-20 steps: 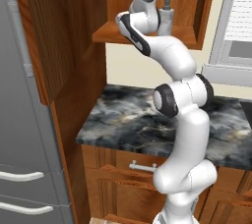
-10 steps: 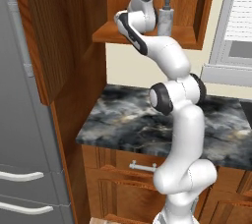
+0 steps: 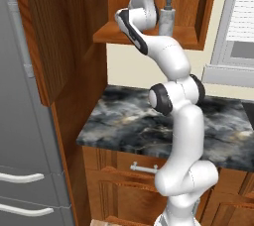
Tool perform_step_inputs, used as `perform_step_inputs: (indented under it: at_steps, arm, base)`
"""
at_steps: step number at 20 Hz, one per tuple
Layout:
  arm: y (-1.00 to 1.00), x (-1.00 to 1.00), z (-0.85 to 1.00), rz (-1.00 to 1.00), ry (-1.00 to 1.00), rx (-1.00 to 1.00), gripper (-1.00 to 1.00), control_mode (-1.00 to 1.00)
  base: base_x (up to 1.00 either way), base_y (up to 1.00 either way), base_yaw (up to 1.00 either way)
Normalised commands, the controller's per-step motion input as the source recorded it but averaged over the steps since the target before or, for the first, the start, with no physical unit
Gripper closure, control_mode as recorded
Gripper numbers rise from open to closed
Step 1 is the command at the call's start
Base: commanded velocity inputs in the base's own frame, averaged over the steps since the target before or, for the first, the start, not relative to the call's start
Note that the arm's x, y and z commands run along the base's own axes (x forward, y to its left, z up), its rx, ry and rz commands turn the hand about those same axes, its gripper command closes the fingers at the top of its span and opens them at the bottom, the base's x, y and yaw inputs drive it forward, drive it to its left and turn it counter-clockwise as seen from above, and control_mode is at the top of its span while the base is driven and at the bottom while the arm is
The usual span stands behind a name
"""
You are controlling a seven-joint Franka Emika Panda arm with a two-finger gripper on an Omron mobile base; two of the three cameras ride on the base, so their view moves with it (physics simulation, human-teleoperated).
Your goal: Pick up the dish brush and soap dispenser from the sink, and place them back in the cabinet, and close the cabinet door.
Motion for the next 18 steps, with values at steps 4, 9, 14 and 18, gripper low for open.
perform_step_inputs:
  at_steps: [4, 9, 14, 18]
  arm:
    - [0.00, 0.00, 0.00, 0.00, 0.00, 0.00, -1.00, -1.00]
    - [0.00, 0.00, 0.00, 0.00, -0.03, 0.00, -1.00, -1.00]
    - [0.00, -0.09, -0.07, 0.00, -0.05, 0.00, -1.00, -1.00]
    - [0.00, -0.22, -0.09, 0.00, -0.05, 0.00, -1.00, -1.00]
  base:
    - [0.00, 0.00, 0.00]
    - [0.00, 0.00, 0.00]
    - [0.00, 0.00, 0.00]
    - [0.00, 0.00, 0.00]
